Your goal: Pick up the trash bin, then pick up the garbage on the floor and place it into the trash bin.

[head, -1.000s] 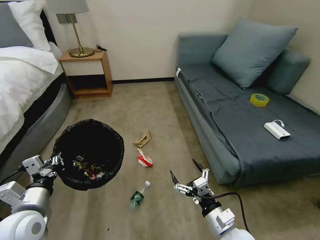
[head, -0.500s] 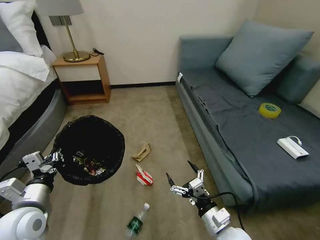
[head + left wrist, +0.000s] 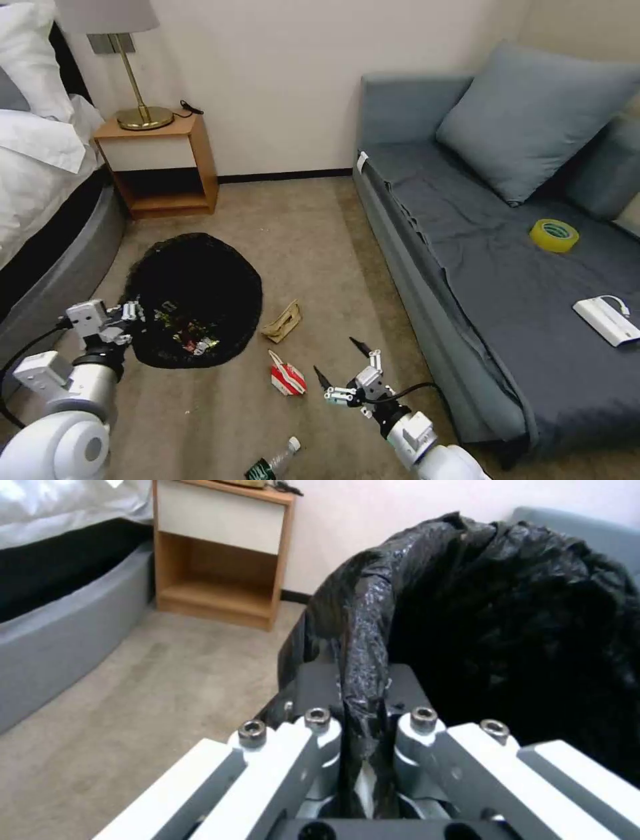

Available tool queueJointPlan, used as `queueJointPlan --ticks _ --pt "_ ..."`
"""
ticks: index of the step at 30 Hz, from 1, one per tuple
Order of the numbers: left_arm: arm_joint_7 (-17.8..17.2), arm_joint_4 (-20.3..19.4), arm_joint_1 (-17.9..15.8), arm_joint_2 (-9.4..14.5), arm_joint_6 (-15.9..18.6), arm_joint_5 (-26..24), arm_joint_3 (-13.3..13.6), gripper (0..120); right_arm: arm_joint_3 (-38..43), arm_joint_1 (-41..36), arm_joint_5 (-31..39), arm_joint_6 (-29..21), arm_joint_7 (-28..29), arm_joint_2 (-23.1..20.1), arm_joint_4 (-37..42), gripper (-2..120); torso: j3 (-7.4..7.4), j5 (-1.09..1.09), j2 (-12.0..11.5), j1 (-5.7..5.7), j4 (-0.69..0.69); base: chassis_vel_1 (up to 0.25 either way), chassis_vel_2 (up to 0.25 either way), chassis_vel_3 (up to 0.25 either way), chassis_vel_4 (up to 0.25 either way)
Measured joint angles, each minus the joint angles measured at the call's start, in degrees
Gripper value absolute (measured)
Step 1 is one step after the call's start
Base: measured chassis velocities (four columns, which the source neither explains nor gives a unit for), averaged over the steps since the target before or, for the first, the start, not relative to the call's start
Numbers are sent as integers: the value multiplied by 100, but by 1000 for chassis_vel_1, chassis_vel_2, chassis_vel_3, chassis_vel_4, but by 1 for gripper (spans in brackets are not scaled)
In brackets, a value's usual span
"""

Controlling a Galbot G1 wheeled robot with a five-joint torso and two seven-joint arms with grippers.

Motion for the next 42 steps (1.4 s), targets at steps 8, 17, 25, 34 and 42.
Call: queueJointPlan --ticks 8,17,25,34,42 --pt "2 -118 -17 -67 65 -73 -124 5 -1370 1363 1009 -511 -52 -77 -788 100 1 -2 0 0 2 0 0 0 0" --pt "18 -11 -189 -36 72 -236 -168 4 -3369 3191 1048 -753 -1252 -436 -1153 100 1 -5 0 0 1 0 0 0 0" --pt "74 48 -265 10 88 -255 -108 4 -4650 4056 1133 -850 -1517 -131 -1514 100 1 0 0 0 0 0 0 0 0" --pt "155 104 -334 66 87 -271 -42 4 -5683 4996 1557 -965 -1588 470 -2101 100 1 -2 0 1 0 0 0 0 0" --pt "217 132 -428 54 77 -252 30 4 -6253 5628 1893 -967 -1763 1040 -2599 100 1 -3 0 0 1 0 0 0 0"
